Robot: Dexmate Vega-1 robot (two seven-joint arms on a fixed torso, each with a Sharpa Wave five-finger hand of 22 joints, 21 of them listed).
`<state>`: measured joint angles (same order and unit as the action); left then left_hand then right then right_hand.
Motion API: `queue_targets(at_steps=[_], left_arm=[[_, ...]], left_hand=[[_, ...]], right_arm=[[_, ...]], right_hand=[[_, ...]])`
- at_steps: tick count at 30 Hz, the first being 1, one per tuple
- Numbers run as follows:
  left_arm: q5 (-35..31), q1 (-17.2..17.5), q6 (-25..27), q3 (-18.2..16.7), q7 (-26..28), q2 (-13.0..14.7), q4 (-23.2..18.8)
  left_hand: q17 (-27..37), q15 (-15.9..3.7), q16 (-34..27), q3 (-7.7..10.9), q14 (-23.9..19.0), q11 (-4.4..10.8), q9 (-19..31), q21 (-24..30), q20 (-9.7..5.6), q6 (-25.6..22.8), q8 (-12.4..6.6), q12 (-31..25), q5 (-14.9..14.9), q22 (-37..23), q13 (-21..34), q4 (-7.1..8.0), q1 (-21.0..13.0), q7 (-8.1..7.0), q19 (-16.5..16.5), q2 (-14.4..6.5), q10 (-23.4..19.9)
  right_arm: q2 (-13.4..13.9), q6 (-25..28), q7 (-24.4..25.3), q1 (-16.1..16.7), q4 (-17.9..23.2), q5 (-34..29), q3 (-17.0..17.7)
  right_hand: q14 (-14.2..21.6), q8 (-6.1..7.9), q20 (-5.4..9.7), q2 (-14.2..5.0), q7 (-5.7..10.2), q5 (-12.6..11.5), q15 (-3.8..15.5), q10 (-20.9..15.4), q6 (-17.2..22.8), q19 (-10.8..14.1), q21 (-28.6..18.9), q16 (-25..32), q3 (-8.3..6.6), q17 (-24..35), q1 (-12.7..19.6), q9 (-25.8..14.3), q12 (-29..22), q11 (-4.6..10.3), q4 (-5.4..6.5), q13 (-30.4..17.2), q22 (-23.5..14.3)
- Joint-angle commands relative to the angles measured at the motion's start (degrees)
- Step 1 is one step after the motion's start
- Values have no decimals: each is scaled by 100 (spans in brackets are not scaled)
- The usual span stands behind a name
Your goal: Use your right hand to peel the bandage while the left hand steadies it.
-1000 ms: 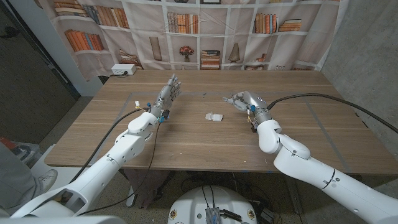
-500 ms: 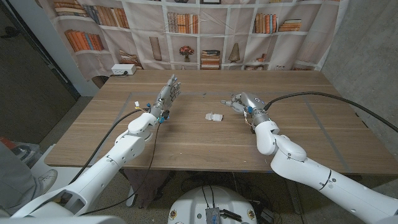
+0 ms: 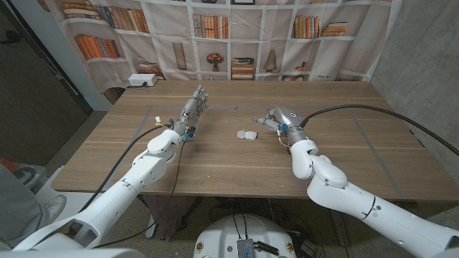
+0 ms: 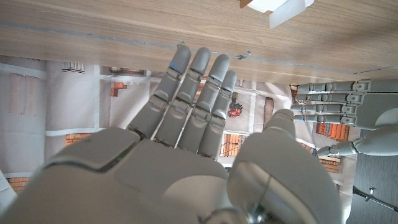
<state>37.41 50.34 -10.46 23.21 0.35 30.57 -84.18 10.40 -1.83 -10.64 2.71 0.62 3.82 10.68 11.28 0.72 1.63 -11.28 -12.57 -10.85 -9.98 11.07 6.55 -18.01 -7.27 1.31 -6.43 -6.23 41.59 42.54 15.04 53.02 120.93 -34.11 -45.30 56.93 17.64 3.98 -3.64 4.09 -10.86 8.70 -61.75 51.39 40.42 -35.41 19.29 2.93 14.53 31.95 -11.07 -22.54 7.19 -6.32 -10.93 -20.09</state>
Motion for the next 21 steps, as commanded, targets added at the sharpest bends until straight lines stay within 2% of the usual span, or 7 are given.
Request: queue_targets(at_steps=[1, 7, 10, 21], left_arm=[[19, 14, 24, -16, -15, 24, -29], [35, -3, 24, -2, -89, 34, -6], [46, -4, 38, -7, -67, 24, -9], [41, -19, 41, -2, -88, 34, -17]], left_hand=[[14, -111, -14, -38, -9, 8, 11, 10, 22, -15, -20, -8, -53, -28, 8, -2, -10, 4, 5, -22, -41], [14, -111, -17, -39, -18, 10, 11, 10, 14, -16, -19, -5, -53, -28, 8, -3, -10, -2, 4, -24, -44], [14, -109, -16, -40, -16, 1, 11, 10, 15, -18, -18, -7, -53, -28, 8, -2, -9, -4, 3, -24, -52], [14, -102, -20, -46, -30, 5, 11, 10, 16, -17, -14, 2, -53, -28, 9, -3, -7, -1, 1, -19, -47]], right_arm=[[-97, -11, -162, -36, -104, -165, -71], [-143, -98, -173, -22, -216, -112, -53], [-162, -63, -208, -47, -228, -165, -85], [-239, -82, -176, -151, -429, -580, -295]], right_hand=[[66, -2, 165, 48, -13, -57, 423, -18, 16, 48, -35, 31, 26, 25, 15, -21, -23, -3, 1, -9, -20], [90, -36, 172, 20, -31, -64, 433, -23, -22, 34, -56, 31, 9, 35, 50, -21, -26, 1, -11, -35, -31], [58, -47, 163, 23, -33, -67, 431, -19, -17, -48, -39, 9, 4, 38, 81, -22, -27, -3, -28, -55, -32], [175, -32, 158, -33, -39, -75, 430, -199, 134, -6, -120, 36, -11, 78, 104, -22, -107, 37, -24, -116, -54]])
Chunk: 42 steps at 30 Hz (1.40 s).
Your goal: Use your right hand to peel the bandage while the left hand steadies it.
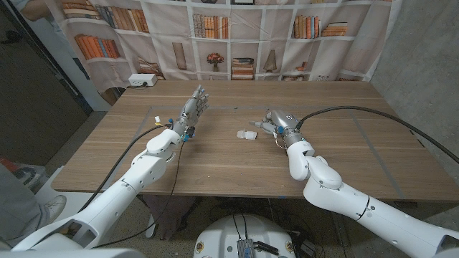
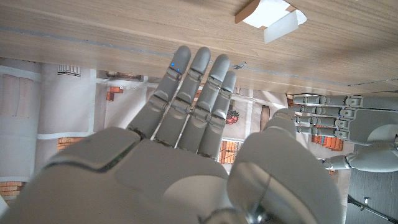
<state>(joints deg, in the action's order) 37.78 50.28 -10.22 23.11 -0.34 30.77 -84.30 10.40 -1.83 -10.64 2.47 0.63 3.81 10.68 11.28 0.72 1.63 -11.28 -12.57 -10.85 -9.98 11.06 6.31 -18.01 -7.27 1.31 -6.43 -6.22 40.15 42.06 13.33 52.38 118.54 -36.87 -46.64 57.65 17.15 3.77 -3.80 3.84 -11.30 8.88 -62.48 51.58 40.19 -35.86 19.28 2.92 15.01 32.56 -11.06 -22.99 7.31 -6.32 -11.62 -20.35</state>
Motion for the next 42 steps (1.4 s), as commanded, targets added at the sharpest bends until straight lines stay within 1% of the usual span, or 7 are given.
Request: queue_targets(at_steps=[1, 5, 9, 16, 33, 36, 42], left_arm=[[27, -16, 22, 5, -47, 15, 0], [9, -16, 18, 3, -33, 25, -13], [12, -31, 24, 8, -40, 18, 2], [-43, -62, 5, 41, -8, -20, 47], [0, -20, -56, 7, -11, -41, 76], [-14, -17, -65, 6, -2, -38, 82], [23, -10, -60, -8, -12, -45, 104]], left_hand=[[14, -103, -21, -23, -32, 7, 11, 10, 11, -16, -14, 2, -53, -28, 9, 21, -7, -3, 2, -19, -49], [14, -110, -21, -25, -34, 10, 11, 10, 15, -21, -15, 0, -53, -28, 10, 21, -5, -1, 2, -17, -58], [14, -109, -21, -27, -37, 4, 11, 10, 14, -19, -13, 2, -54, -28, 10, 21, -4, -2, 1, -16, -58], [15, -119, 1, -33, 22, 16, 11, -4, -1, -20, -12, 6, -54, -28, 10, 24, 2, -5, -39, -12, -57], [16, -115, -4, -43, 19, 3, 11, -2, -4, -29, -13, 8, -54, -29, 11, 26, 12, -2, -43, -7, -64], [16, -115, -4, -44, 22, 14, 11, -2, -4, -30, -13, 9, -54, -29, 11, 27, 13, 1, -43, -6, -64], [17, -109, -7, -47, 17, 18, 11, 0, -3, -33, -13, 13, -55, -29, 11, 28, 16, 0, -42, -6, -59]], right_arm=[[-109, -35, -27, -100, -211, -318, -171], [-158, 5, -92, -136, -265, -428, -226], [-217, 123, -165, -166, -313, -591, -307], [-305, 532, -759, -408, -326, -843, -528], [-439, 620, -765, -535, -681, -1026, -639], [-463, 629, -766, -553, -718, -1035, -649], [-524, 683, -909, -680, -863, -1108, -758]], right_hand=[[135, 20, 184, -27, -21, -32, 415, -154, 139, 28, -86, 49, -14, 37, 46, -22, -75, 27, -22, -55, -29], [404, -2, 215, -51, -32, -37, 419, -431, 200, 81, -166, 154, -7, 114, 49, -20, -205, 91, -16, -127, -32], [440, 5, 228, -35, -56, -37, 421, -445, 244, 104, -188, 166, 2, 129, 52, -20, -216, 93, -21, -144, -30], [459, 0, 225, -1, -96, -39, 420, -416, 284, 112, -213, 166, 18, 150, 69, -17, -211, 60, -38, -169, -27], [754, 51, 232, -11, -76, -48, 419, -720, 635, 262, -366, 267, 51, 261, 56, -9, -347, 71, -21, -249, -13], [917, 78, 278, -18, -81, -52, 426, -884, 798, 446, -476, 332, 53, 320, 89, -6, -409, 106, -35, -269, -3], [971, 76, 282, -9, -90, -51, 421, -937, 838, 447, -494, 351, 64, 345, 87, -5, -436, 98, -35, -290, 4]])
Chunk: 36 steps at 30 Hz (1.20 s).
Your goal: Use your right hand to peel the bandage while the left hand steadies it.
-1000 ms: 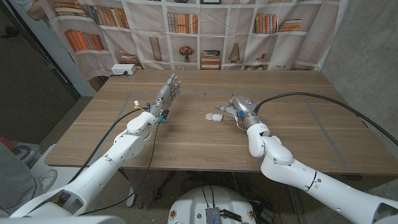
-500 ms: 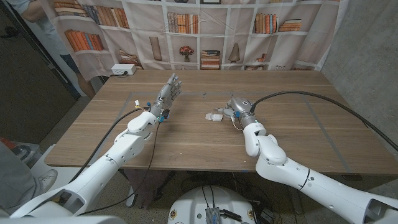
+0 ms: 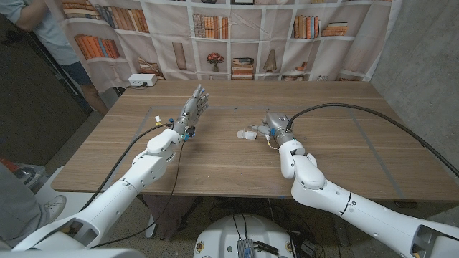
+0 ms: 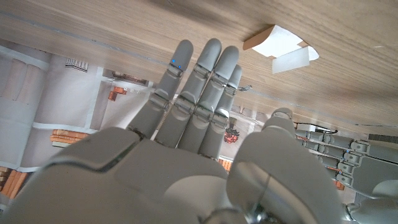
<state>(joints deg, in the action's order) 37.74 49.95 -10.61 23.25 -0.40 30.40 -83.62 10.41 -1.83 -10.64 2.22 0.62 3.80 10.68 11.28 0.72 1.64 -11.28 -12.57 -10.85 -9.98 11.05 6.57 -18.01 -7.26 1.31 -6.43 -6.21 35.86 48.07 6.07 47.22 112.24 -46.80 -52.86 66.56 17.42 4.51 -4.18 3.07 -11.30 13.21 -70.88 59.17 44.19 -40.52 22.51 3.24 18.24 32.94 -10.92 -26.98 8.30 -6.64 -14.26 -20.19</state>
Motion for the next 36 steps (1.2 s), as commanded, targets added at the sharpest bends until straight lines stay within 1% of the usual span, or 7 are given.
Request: queue_targets(at_steps=[1, 11, 18, 25, 30, 33, 36], left_arm=[[27, 21, -27, -23, -8, -10, 43], [60, 20, -60, -40, -62, -10, 103], [97, 46, -85, -65, -97, 0, 122], [119, 73, -63, -90, -92, 34, 109], [120, 40, -95, -79, -123, 1, 165], [114, 8, -104, -67, -150, -13, 199], [117, -12, -125, -64, -163, -34, 237]], left_hand=[[16, -114, -7, -23, 16, 16, 11, 0, -3, -34, -13, 13, -55, -29, 12, 2, 17, -1, -42, -6, -59], [16, -106, -9, -27, 17, 20, 11, 2, -3, -31, -10, 15, -56, -29, 13, 3, 19, -3, -42, -7, -62], [16, -107, -8, -29, 20, -1, 11, 3, -8, -30, -8, 15, -56, -29, 13, 3, 21, 4, -43, -8, -67], [16, -103, -10, -30, 18, 11, 12, 3, -3, -31, -8, 16, -57, -29, 13, 3, 22, 1, -46, -10, -70], [16, -103, -11, -31, 16, 21, 12, 4, -1, -31, -7, 18, -57, -29, 13, 3, 23, -2, -45, -10, -69], [16, -104, -10, -32, 19, 6, 12, 4, -1, -32, -7, 18, -57, -29, 13, 3, 23, 0, -45, -11, -69], [16, -104, -11, -33, 16, 8, 12, 5, -1, -30, -7, 18, -57, -29, 13, 3, 23, -2, -44, -11, -72]], right_arm=[[-97, 71, -193, -179, -259, -121, -152], [-160, 129, -319, -300, -405, -275, -317], [-249, 304, -561, -410, -508, -458, -489], [-340, 440, -684, -489, -628, -554, -581], [-358, 433, -737, -540, -671, -562, -620], [-364, 405, -776, -575, -707, -554, -642], [-378, 413, -811, -604, -738, -571, -670]], right_hand=[[86, 50, 207, 31, -14, -50, -14, -108, 87, 44, -30, 31, 35, 26, 46, -20, -41, -2, -1, -29, -12], [113, 31, 196, 43, -12, -49, -9, -90, 95, 24, -45, 37, 50, 52, 42, -18, -39, 5, 0, -53, -5], [117, 11, 198, 40, -21, -53, -5, -98, 85, 17, -59, 36, 39, 71, 92, -18, -33, -7, -25, -51, -1], [127, 4, 198, 17, -21, -55, -7, -96, 96, 15, -72, 39, 26, 85, 116, -18, -30, -6, -30, -56, 2], [144, -8, 210, -55, -14, -61, -1, -88, 103, 12, -89, 45, -15, 107, 170, -18, -15, -6, -40, -50, 4], [133, -37, 220, -184, -11, -57, 5, -51, 91, -15, -114, 38, -107, 140, 308, -20, 5, 3, -81, -64, 4], [117, -49, 223, -206, -8, -50, 4, -45, 82, -26, -122, 29, -131, 148, 353, -21, 13, 0, -99, -62, 4]])
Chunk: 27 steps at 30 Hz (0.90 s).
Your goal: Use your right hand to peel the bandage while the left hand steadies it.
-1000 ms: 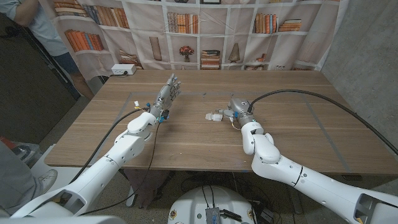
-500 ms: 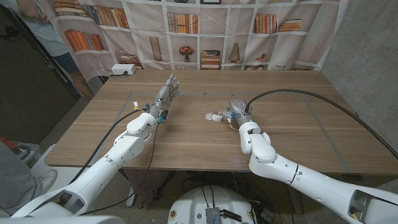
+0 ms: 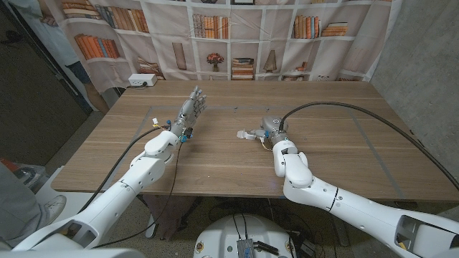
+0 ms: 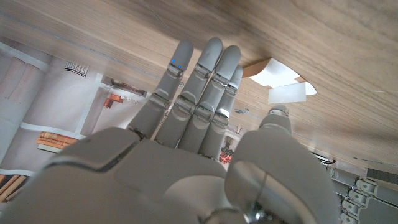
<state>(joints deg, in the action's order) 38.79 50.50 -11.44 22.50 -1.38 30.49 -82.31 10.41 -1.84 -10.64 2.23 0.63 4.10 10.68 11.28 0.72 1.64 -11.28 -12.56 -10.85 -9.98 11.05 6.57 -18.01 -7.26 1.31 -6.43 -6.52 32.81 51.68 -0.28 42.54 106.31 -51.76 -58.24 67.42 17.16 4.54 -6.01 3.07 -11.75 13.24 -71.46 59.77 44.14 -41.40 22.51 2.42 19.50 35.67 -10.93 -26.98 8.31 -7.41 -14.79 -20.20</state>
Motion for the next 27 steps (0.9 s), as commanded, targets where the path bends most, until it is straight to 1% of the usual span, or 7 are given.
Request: queue_targets(at_steps=[1, 15, 21, 22, 24, 27], left_arm=[[1, -65, -43, 11, -50, -43, 103], [18, -47, -32, 11, -47, -49, 94], [19, 6, -33, -6, -9, -28, 36], [14, 16, -34, -10, 11, -28, 26], [28, 26, -33, -15, 5, -26, 21], [25, 36, -58, -17, -1, -28, 21]], left_hand=[[16, -108, -10, -34, 18, -20, 12, 5, -1, -29, -6, 18, -57, -29, 14, 3, 23, 4, -45, -11, -40], [16, -109, -11, -37, 17, -20, 12, 5, -2, -25, -3, 19, -58, -28, 14, 2, 23, -7, -47, -11, -45], [16, -106, -11, -39, 17, -15, 12, 6, 4, -27, -4, 21, -58, -28, 14, 1, 23, -7, -47, -12, -44], [16, -106, -11, -39, 17, -14, 12, 6, 4, -26, -3, 21, -58, -28, 14, 2, 23, -3, -47, -12, -45], [16, -104, -12, -39, 15, -19, 12, 6, 2, -29, -4, 19, -58, -28, 14, 2, 24, -4, -47, -13, -51], [16, -105, -12, -39, 13, -22, 12, 6, 2, -27, -4, 20, -59, -28, 14, 2, 24, -5, -47, -13, -48]], right_arm=[[-79, 61, -193, -146, -156, -79, -138], [-80, 147, -412, -248, -221, -96, -232], [-69, 81, -310, -221, -232, -72, -220], [-67, 65, -265, -208, -233, -76, -217], [-52, 21, -218, -194, -230, -80, -216], [-40, -25, -173, -177, -232, -88, -214]], right_hand=[[26, -29, 222, -27, -12, -2, -1, 22, 11, -24, -37, 26, -55, 24, 91, -19, 18, 2, -26, -10, 5], [-35, -73, 213, -17, -24, 45, -22, 52, -15, -48, -75, -22, -50, 43, 80, -17, 63, -11, -15, 13, 9], [-43, -72, 218, -18, -9, 54, -9, 16, 21, -57, -89, -33, -56, 52, 96, -17, 63, -12, -20, 27, 12], [-43, -70, 220, -21, 1, 55, -5, 12, 30, -59, -92, -34, -63, 55, 113, -17, 62, -4, -28, 25, 13], [-28, -78, 243, -62, 29, 52, 13, -7, 49, -98, -114, -30, -150, 86, 324, -26, 54, 19, -125, 1, 15], [-23, -57, 252, -85, 96, 66, 19, -1, 84, -106, -172, -34, -265, 130, 618, -79, 51, 62, -233, -40, 12]])
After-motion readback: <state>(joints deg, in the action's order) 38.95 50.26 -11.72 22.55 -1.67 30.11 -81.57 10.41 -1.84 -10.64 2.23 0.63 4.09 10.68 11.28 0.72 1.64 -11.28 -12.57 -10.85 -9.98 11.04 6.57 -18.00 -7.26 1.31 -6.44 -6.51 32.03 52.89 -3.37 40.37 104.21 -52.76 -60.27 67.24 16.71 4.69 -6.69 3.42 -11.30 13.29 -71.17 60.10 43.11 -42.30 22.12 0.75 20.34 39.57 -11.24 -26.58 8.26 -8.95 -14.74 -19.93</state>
